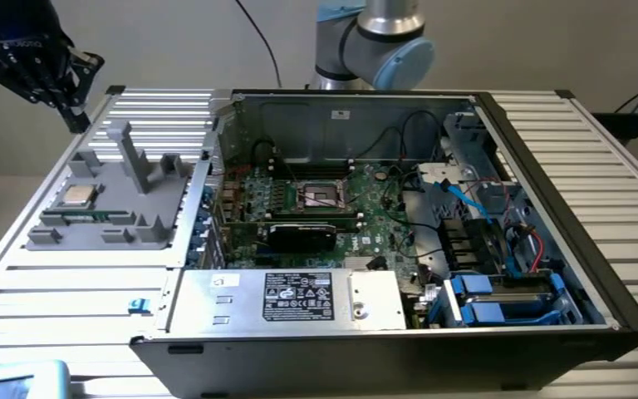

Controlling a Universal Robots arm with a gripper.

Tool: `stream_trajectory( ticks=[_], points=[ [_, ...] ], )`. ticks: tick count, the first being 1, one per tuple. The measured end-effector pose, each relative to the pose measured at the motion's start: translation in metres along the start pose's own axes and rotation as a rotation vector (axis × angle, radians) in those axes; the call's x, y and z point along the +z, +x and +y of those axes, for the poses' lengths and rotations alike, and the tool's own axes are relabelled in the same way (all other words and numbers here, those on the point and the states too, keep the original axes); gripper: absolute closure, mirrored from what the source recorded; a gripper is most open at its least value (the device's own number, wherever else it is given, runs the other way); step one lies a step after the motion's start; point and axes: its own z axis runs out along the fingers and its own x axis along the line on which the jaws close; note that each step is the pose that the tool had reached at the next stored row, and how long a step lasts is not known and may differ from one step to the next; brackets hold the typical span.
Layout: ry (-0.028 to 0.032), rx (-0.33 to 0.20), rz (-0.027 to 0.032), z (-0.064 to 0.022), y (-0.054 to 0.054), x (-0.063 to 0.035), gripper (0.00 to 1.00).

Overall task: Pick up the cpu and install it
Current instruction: 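Reach for the cpu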

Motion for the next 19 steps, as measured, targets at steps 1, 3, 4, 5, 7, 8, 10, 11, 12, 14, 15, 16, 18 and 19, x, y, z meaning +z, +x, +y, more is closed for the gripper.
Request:
stream_trajectory(
  ticks=[1, 3, 4, 5, 7, 8, 10, 11, 12, 14, 15, 16, 18, 19],
  points=[
    [-0.0001, 0.0, -0.0001, 0.0001, 0.005, 0.0006, 0.89],
    [0.0, 0.0, 0.0, 0.0002, 0.014, 0.0014, 0.89],
    [-0.0001, 0.0, -0.0001, 0.0003, 0.018, 0.0019, 0.89],
    [-0.0001, 0.0, -0.0001, 0.0004, 0.023, 0.0023, 0.89],
    [-0.0001, 0.0, 0.0, 0.0007, 0.032, 0.0032, 0.89],
    [0.0, 0.0, 0.0, 0.001, 0.037, 0.0036, 0.89],
    [-0.0001, 0.0, 0.0, 0.0026, 0.046, 0.0047, 0.89],
    [0.0, 0.0, 0.0, 0.004, 0.049, 0.0054, 0.89],
    [-0.0001, 0.0, -0.0001, 0.0056, 0.052, 0.0061, 0.89],
    [0.0002, 0.0, 0.0002, 0.0097, 0.055, 0.0079, 0.89],
    [0.0002, 0.0, 0.0001, 0.0122, 0.056, 0.0093, 0.89],
    [0.0004, 0.0, 0.0002, 0.015, 0.056, 0.0109, 0.89],
    [0.0007, 0.0, 0.0007, 0.0207, 0.057, 0.014, 0.89],
    [0.0007, 0.0, 0.0006, 0.0243, 0.058, 0.0152, 0.89]
  ],
)
